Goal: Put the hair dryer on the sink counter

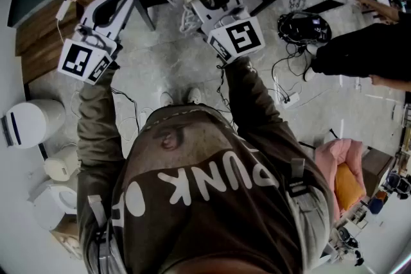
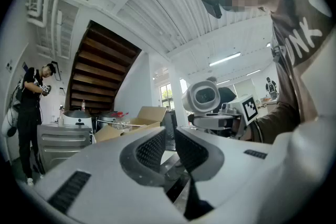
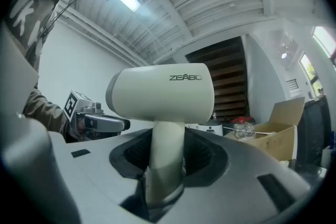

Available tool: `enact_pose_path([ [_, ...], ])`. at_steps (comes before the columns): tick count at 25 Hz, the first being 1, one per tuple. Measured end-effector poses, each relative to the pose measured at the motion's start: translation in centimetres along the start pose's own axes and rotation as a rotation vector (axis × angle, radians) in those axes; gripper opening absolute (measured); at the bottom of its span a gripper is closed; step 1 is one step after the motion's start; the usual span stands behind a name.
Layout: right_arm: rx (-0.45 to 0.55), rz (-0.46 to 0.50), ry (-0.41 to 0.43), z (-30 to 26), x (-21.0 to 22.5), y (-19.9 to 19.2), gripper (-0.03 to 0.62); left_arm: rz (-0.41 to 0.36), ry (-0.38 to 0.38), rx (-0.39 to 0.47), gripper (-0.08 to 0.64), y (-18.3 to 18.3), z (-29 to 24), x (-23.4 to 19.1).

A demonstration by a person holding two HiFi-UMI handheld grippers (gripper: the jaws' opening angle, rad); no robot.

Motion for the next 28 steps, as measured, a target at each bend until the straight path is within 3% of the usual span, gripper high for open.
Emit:
enact_pose_path([
  [16, 0.012, -0.026, 0.029, 0.5, -0.1, -0.2, 0.158, -0.003, 0.009, -0.013, 0.057, -0.1, -0.3, 0.7],
  [28, 0.022, -0.059, 0.062, 2.0, 3.0, -1.6, 0.158, -0.003, 0.07, -0.048, 0.057, -1.0, -3.0, 1.8],
])
Point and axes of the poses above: the fingertips, and each gripper's own axes: z backward along the fingers, x to its right, y out of its top, the point moved 7 cm from there along z, backward along the fingers, and after that the axes turned 9 degrees about y, right-handed, at the moved point
